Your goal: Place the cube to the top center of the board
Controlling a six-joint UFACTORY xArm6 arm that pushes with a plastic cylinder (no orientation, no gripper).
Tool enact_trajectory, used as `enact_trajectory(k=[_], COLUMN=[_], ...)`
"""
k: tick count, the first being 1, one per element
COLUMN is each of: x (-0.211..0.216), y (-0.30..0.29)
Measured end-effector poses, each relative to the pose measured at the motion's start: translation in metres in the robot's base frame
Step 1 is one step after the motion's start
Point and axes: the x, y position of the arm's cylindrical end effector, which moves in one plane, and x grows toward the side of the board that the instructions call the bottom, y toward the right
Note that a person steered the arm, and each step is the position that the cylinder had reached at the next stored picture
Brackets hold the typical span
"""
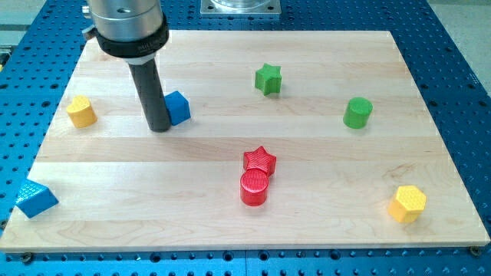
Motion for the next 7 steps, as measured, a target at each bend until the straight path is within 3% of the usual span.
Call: enact_trajectory(k=[1,3,4,5,6,7], x=[0.017,-0.1,-0.111,-0.062,-0.057,-0.108], y=[0.005,0.018,0.026,0.001,0.013,0.041])
